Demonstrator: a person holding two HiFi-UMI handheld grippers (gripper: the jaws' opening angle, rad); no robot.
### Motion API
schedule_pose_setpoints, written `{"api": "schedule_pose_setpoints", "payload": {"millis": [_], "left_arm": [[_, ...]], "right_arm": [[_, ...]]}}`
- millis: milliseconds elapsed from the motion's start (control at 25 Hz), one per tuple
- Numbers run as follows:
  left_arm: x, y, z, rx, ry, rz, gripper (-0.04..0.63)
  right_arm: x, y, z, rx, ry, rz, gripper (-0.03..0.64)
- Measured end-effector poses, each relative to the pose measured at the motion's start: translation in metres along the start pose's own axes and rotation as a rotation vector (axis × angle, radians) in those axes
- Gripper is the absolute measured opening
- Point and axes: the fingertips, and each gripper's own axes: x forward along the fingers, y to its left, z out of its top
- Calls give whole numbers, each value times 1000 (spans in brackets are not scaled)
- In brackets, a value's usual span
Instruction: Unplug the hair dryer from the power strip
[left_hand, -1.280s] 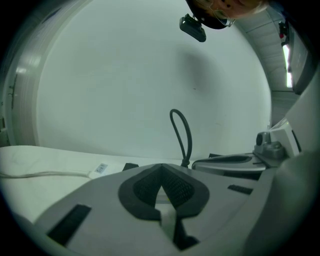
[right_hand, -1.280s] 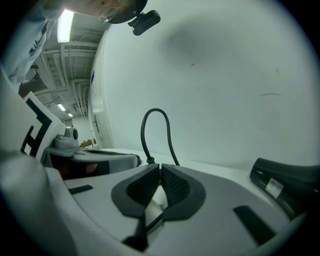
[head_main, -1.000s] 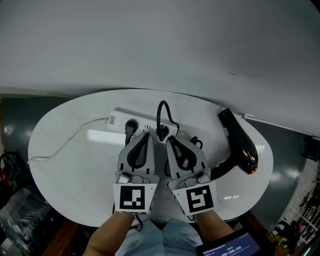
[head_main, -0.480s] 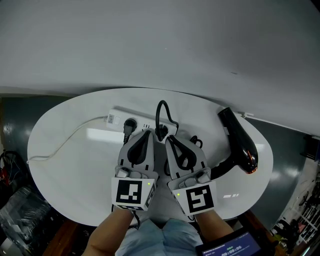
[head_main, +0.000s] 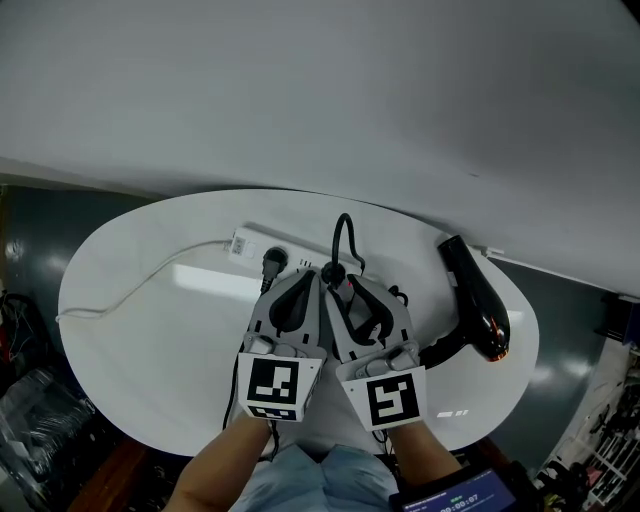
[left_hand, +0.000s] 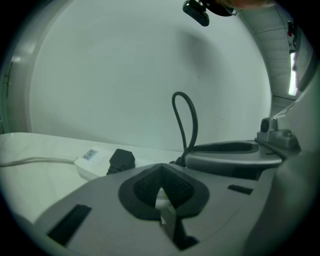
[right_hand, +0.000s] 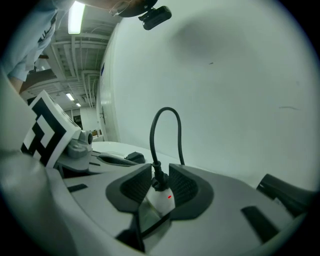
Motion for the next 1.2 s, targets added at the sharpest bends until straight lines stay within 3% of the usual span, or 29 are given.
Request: {"api": "schedule_pose_setpoints", "payload": {"millis": [800, 1040, 1200], "left_arm": [[1, -3, 2, -3, -6, -18, -2], [1, -4, 2, 6, -6, -20, -2], [1, -4, 2, 4, -5, -22, -2]], "right_arm": [[14, 3, -4, -121, 52, 9, 70], [10, 4, -13, -257, 143, 51, 63], [10, 5, -14, -276, 155, 57, 61]]}}
